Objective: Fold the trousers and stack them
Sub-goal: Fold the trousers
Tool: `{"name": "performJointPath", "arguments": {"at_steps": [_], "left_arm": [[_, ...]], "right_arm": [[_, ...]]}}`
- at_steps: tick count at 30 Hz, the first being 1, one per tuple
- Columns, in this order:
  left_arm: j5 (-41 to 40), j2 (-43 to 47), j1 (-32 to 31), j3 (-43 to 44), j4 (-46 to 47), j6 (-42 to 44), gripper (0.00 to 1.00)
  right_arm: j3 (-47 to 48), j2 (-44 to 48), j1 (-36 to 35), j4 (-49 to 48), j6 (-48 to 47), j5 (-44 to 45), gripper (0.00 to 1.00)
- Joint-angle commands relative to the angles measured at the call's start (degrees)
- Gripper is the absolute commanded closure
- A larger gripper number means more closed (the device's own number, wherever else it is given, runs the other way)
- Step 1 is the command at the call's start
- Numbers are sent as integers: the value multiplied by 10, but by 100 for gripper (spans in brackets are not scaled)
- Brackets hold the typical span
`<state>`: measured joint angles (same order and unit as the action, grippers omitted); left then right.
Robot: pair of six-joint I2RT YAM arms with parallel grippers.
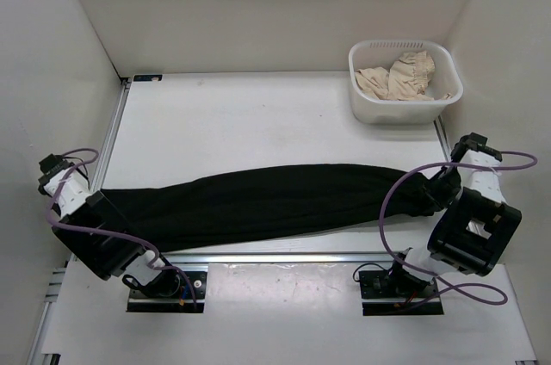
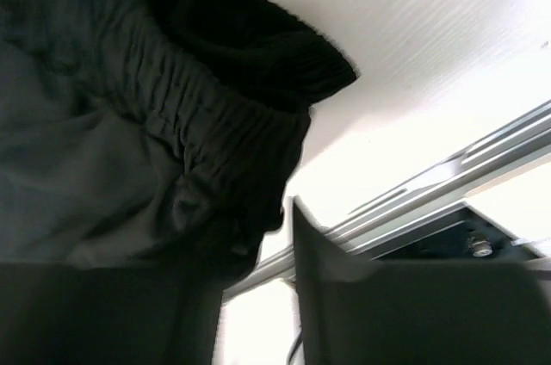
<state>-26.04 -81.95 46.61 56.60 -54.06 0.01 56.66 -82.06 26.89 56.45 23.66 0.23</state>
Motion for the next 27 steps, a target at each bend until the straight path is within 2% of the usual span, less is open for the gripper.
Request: {"name": "performJointPath", "arguments": {"at_steps": [1,3,6,7,11,15,17,19,20,21,22,25,26,27], "left_arm": [[-30,22,3,-11,39,0,85],[-30,21,3,-23,39,0,85],[-36,16,3,-30,39,0,72],[-36,16,3,-30,39,0,61],[-29,22,3,17,20,0,37],[-29,36,-20,57,-21,0,32],[-4,44,-45,77,-41,0,32],[13,44,-66,77,-47,0,32],[13,31,-96,69,-47,0,34],[13,21,-113,54,-47,0,35],[18,9,-129,46,-47,0,38],[36,-46,-187,16,-33,0,40],[36,-71,-197,6,-17,0,41],[26,-82,-210,-9,3,0,41]], "right_arm": [[-6,-7,3,-13,-11,34,58],[-6,-13,3,-13,-11,47,34],[5,-18,3,-7,-11,59,28],[19,-18,3,0,-11,59,26],[63,13,-24,23,-11,95,25],[111,52,-100,62,16,201,24],[124,73,-154,62,39,238,24],[117,88,-225,36,58,239,28],[109,94,-253,21,65,239,32],[99,94,-303,-12,65,229,35],[76,87,-320,-26,74,200,36],[25,26,-329,-51,124,136,62],[7,17,-329,-65,133,119,74],[-9,7,-329,-83,140,85,77]]}}
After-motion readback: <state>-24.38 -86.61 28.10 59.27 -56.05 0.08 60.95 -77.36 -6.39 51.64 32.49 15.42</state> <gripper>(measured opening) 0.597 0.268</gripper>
